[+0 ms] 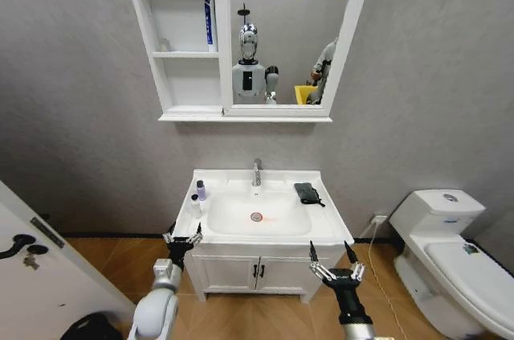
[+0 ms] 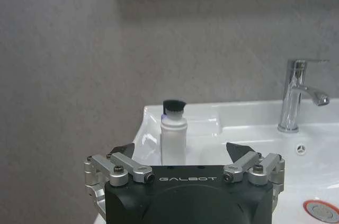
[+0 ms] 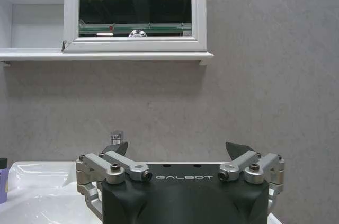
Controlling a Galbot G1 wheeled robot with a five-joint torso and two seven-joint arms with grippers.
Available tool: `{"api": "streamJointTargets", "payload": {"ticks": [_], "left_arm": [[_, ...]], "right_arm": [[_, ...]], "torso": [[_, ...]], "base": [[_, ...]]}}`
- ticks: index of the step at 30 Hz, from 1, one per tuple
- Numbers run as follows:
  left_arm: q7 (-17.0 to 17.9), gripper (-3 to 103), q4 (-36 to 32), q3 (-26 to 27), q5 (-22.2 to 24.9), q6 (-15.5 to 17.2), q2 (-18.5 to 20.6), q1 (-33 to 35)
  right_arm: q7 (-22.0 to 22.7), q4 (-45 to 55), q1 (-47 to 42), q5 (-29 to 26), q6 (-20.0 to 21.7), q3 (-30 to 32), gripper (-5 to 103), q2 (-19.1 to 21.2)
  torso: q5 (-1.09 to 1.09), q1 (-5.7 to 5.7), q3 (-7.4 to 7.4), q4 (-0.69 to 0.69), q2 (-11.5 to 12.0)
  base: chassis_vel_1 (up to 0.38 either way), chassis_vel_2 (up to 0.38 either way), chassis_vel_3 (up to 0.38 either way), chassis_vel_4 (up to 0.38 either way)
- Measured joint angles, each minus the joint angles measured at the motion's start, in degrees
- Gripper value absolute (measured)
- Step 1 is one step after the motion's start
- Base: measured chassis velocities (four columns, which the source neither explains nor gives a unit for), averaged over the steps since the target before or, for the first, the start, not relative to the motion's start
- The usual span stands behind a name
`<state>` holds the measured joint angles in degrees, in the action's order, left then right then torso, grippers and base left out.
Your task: Move facial cleanser and shampoo from washbasin to cabinet, then wipe washbasin with towel.
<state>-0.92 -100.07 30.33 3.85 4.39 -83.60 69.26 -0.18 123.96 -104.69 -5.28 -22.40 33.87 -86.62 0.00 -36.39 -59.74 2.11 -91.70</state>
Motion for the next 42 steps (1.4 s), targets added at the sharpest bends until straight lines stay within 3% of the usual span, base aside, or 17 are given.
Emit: {"api": "streamJointTargets", "payload": {"ticks": [8,21,24,26,29,36,37,42], "left_arm": [[0.0,97,10.3,-0.7,-0.2,-1.5,-1.0,-7.7],[0.5,97,19.9,-0.6,-0.3,-2.8,-1.5,-16.2],[0.5,84,22.3,-0.1,0.1,-3.4,-1.5,-18.3],[0.5,84,22.3,-0.1,0.2,-3.4,-1.5,-18.3],[0.5,67,21.9,0.1,0.5,-3.3,-1.3,-17.8],[-0.1,45,20.0,0.3,1.1,-2.6,-0.6,-16.4],[-0.2,35,19.3,0.3,1.3,-2.3,-0.3,-16.2],[-0.7,32,16.1,0.2,2.4,0.4,0.8,-17.1]], "right_arm": [[0.3,-0.2,-0.9,0.1,-0.4,0.7,100,0.4],[0.6,-0.6,-0.8,0.8,-0.5,0.7,100,0.2],[0.8,-0.8,-0.7,0.9,-0.4,0.7,100,0.1],[0.8,-0.8,-0.7,0.9,-0.4,0.7,100,0.0],[1.2,-1.0,-0.5,1.3,-0.3,0.4,100,-0.2],[1.5,-1.2,-0.3,2.0,-0.1,-0.2,100,-0.6],[1.5,-1.2,-0.3,2.1,-0.1,-0.3,100,-0.6],[1.6,-1.4,-0.4,2.1,-0.1,-0.3,100,-0.6]], "torso": [[0.00,0.03,0.01,0.01,0.0],[0.00,0.03,0.01,0.01,0.0],[0.00,0.03,0.01,0.01,0.0],[0.00,0.03,0.01,0.01,0.0],[0.00,0.03,0.01,0.01,0.0],[-0.01,0.03,0.01,0.01,0.0],[-0.01,0.03,0.01,0.02,0.0],[-0.02,0.03,0.01,0.02,0.0]], "base": [[0.000,0.000,0.000,0.000],[0.000,0.000,0.000,0.000],[0.000,0.000,0.000,0.000],[0.000,0.000,0.000,0.000],[0.000,0.000,0.000,0.000],[0.000,0.000,0.000,0.000],[0.000,0.000,0.000,0.000],[0.000,0.000,0.000,0.000]]}}
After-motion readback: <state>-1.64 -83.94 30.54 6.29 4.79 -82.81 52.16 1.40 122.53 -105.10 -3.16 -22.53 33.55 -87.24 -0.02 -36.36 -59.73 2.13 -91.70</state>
